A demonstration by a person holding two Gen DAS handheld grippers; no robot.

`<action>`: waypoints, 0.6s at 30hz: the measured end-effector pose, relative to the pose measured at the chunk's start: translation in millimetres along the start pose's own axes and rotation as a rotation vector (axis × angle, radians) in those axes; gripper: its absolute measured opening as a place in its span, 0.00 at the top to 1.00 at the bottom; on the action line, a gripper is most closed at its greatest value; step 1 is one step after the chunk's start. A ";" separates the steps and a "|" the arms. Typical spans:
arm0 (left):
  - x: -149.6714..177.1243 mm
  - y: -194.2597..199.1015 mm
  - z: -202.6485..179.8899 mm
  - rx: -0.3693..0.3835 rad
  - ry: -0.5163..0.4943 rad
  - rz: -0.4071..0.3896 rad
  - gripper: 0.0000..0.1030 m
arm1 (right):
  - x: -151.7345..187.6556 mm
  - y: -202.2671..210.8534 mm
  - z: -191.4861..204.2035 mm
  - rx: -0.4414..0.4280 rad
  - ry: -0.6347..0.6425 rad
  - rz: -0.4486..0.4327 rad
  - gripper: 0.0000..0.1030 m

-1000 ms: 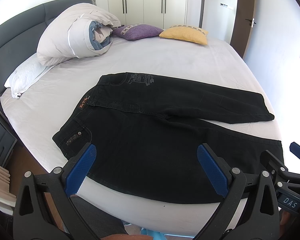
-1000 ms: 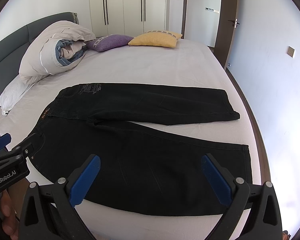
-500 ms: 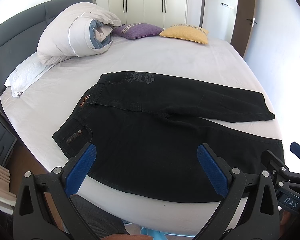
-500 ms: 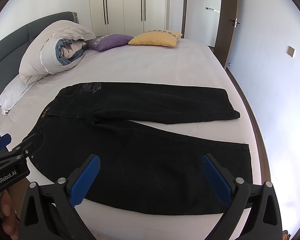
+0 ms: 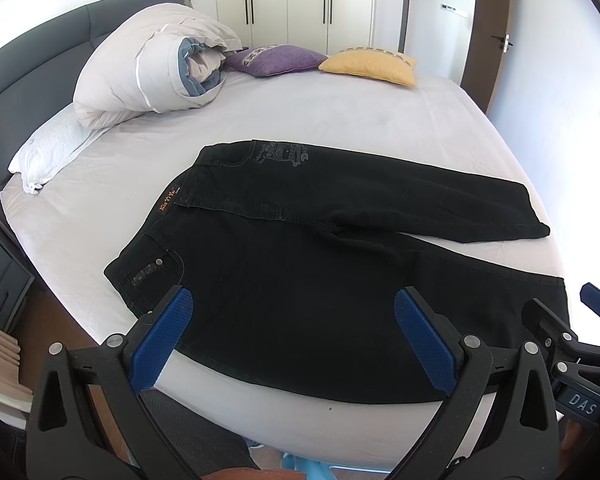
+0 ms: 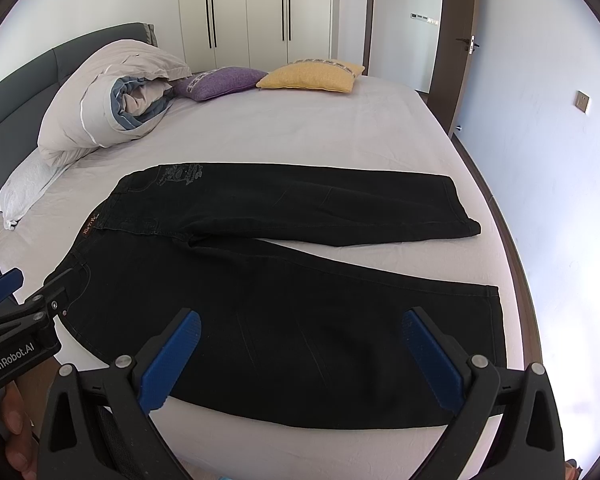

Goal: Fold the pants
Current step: 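Grasp the jeans waistband with the left tool while the right tool grasps the waistband corner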

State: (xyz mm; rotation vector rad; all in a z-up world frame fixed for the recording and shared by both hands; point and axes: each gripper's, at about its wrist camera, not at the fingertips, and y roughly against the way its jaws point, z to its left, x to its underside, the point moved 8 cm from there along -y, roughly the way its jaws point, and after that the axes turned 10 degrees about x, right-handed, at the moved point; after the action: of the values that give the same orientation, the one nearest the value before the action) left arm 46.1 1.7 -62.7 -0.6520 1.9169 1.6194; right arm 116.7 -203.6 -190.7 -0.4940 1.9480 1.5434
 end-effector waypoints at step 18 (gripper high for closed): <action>-28.0 -29.4 34.9 0.113 0.121 -0.027 0.00 | -10.1 -20.6 -9.5 -0.041 0.009 -0.021 0.00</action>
State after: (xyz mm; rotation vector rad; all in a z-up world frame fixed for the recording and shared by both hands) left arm 89.8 32.0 -69.5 -0.7405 2.0596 1.4731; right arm 134.9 -218.8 -198.0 -0.5375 1.9156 1.5732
